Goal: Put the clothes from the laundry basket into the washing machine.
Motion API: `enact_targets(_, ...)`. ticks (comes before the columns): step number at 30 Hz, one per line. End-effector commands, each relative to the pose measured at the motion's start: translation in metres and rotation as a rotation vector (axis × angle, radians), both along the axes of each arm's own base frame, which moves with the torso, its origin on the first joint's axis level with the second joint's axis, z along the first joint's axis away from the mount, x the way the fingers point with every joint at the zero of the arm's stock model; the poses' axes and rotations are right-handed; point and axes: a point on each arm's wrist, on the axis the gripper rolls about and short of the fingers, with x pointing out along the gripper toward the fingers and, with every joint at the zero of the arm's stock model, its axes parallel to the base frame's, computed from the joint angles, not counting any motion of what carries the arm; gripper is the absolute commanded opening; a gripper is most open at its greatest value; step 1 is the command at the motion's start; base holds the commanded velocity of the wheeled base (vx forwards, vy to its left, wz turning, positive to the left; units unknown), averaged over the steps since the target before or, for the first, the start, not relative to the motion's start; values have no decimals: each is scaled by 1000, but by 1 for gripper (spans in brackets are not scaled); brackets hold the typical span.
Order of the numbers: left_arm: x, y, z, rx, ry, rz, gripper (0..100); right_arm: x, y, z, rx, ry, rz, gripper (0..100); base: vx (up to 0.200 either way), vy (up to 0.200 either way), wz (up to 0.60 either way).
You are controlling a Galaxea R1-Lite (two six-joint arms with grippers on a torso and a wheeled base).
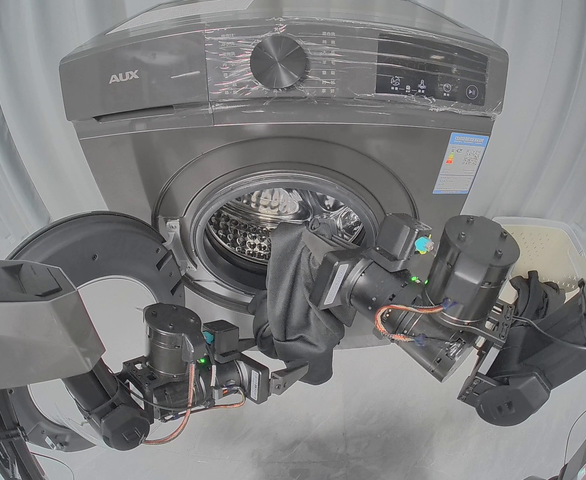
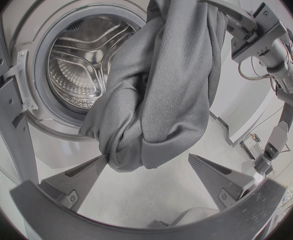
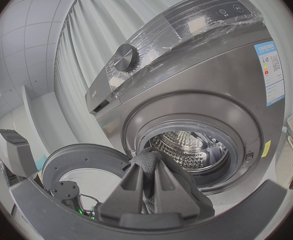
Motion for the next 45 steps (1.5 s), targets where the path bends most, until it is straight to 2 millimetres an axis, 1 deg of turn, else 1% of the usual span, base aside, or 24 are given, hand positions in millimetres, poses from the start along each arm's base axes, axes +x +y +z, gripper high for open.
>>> enact_targets(1, 1, -1, -1, 1, 2, -1, 100, 0, 0, 1, 1, -2, 0, 0, 0, 0, 0)
enact_targets(3, 4, -2, -1, -3, -2, 2, 100, -1, 0, 1, 1, -2, 2, 0, 0, 0, 0)
enact_targets(6, 7, 2, -4, 6, 6, 20, 100, -1, 0, 1, 2, -3, 2, 0, 0, 0, 0)
enact_targets(12, 2, 7, -7, 19, 23, 19, 100, 0, 0, 1, 4, -2, 1, 0, 0, 0, 0)
enact_targets(18, 4, 5, -7, 16, 21, 16, 100, 0, 1, -1, -1, 2, 2, 0, 0, 0, 0)
enact_targets(22, 13, -1, -10, 3, 13, 19, 100, 0, 2, -2, -2, 3, 2, 0, 0, 0, 0)
enact_targets(26, 19, -6, -6, -20, -7, 25, 100, 0, 1, -2, -4, 4, 2, 0, 0, 0, 0)
enact_targets(34, 22, -7, 0, -59, -48, 34, 100, 0, 2, -3, -4, 4, 2, 0, 0, 0, 0)
enact_targets(35, 22, -7, 0, -61, -51, 34, 0, 0, 2, -3, -4, 4, 2, 0, 0, 0, 0)
enact_targets(41, 21, -8, 4, -82, -75, 29, 0, 1, 2, -4, -6, 6, 2, 0, 0, 0, 0)
enact_targets(45, 17, -8, 9, -113, -115, 21, 0, 1, 1, -4, -6, 8, 1, 0, 0, 0, 0)
